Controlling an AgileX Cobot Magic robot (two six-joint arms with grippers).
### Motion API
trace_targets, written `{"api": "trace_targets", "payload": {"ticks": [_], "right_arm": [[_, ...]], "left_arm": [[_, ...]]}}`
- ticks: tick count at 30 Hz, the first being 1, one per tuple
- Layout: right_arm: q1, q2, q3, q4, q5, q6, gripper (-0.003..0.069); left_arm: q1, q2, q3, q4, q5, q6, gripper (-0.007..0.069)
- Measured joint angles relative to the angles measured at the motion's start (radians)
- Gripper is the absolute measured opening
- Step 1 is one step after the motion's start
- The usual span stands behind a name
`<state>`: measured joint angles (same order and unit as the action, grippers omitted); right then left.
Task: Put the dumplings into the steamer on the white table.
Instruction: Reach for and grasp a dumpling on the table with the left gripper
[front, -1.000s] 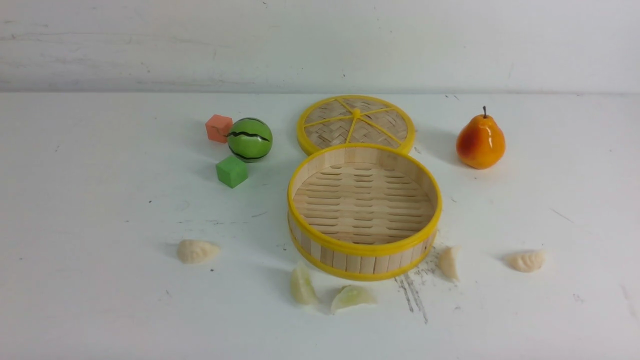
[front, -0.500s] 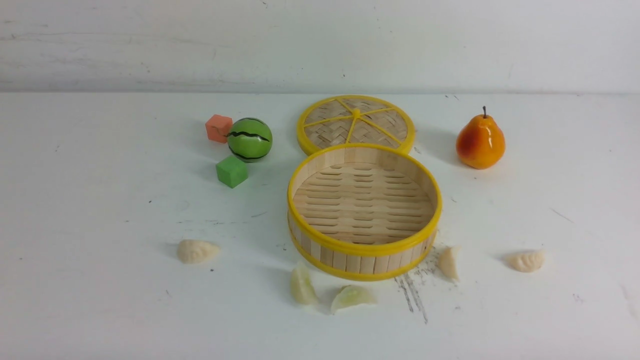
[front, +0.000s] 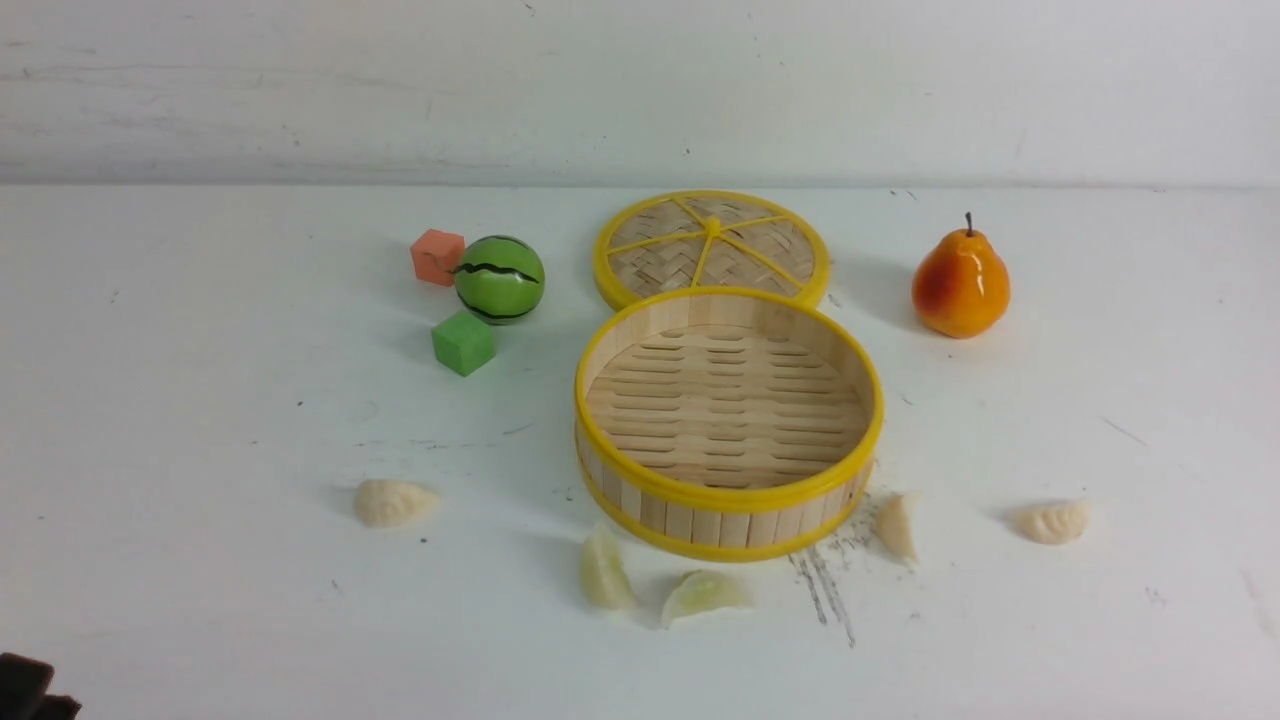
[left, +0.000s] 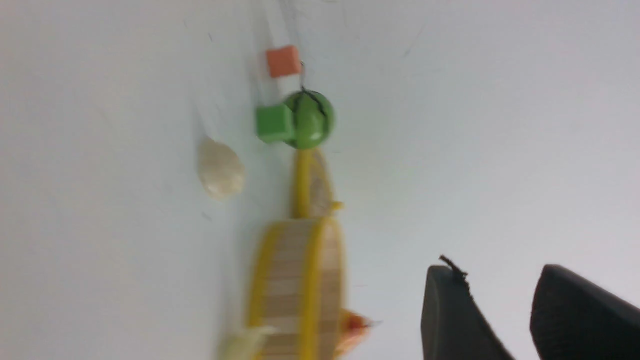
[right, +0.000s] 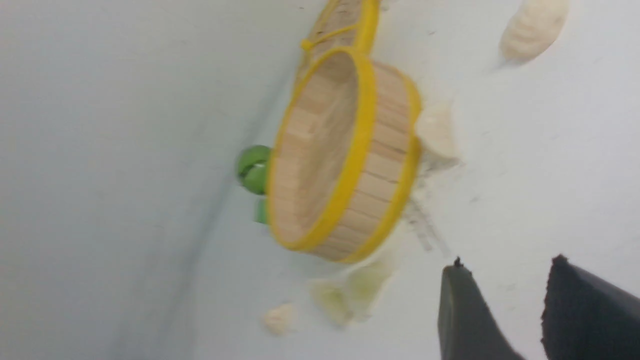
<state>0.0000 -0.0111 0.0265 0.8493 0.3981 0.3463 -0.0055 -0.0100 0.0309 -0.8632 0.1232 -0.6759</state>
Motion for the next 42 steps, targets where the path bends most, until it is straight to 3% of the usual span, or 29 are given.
{"api": "trace_targets", "payload": {"ticks": [3, 5, 14, 18, 20, 23, 26, 30, 34, 38, 42], "right_arm": [[0.0, 0.0, 0.0, 0.133, -0.003, 0.022, 0.0239], [0.0, 0.0, 0.0, 0.145, -0.005, 0.021, 0.0239], [0.0, 0.0, 0.0, 0.165, -0.035, 0.0, 0.0239], [0.0, 0.0, -0.029, 0.196, -0.041, -0.071, 0.0239], [0.0, 0.0, -0.109, 0.206, -0.092, -0.208, 0.0239], [0.0, 0.003, -0.2, 0.209, -0.168, -0.372, 0.0239], [0.0, 0.075, -0.349, 0.217, -0.256, -0.652, 0.0239], [0.0, 0.235, -0.517, 0.217, -0.236, -0.939, 0.0239], [0.0, 0.492, -0.728, 0.211, -0.057, -1.139, 0.0239], [0.0, 0.716, -0.88, 0.157, 0.196, -1.123, 0.0239], [0.0, 0.922, -0.959, 0.096, 0.428, -1.04, 0.0239]], "left_arm": [[0.0, 0.0, 0.0, -0.194, -0.028, -0.056, 0.0238], [0.0, 0.0, 0.0, -0.237, -0.035, -0.041, 0.0238], [0.0, 0.0, -0.007, -0.251, 0.061, 0.115, 0.0238], [0.0, 0.0, -0.095, -0.231, 0.156, 0.315, 0.0238], [0.0, 0.0, -0.199, -0.182, 0.21, 0.564, 0.0238], [0.0, 0.005, -0.296, -0.112, 0.243, 0.74, 0.0238], [0.0, 0.086, -0.407, 0.031, 0.278, 0.844, 0.0238], [0.0, 0.247, -0.541, 0.22, 0.397, 0.83, 0.0238], [0.0, 0.503, -0.748, 0.498, 0.668, 0.691, 0.0238], [0.0, 0.706, -0.9, 0.681, 0.892, 0.603, 0.0238], [-0.018, 0.864, -0.99, 0.726, 0.991, 0.575, 0.0238]]}}
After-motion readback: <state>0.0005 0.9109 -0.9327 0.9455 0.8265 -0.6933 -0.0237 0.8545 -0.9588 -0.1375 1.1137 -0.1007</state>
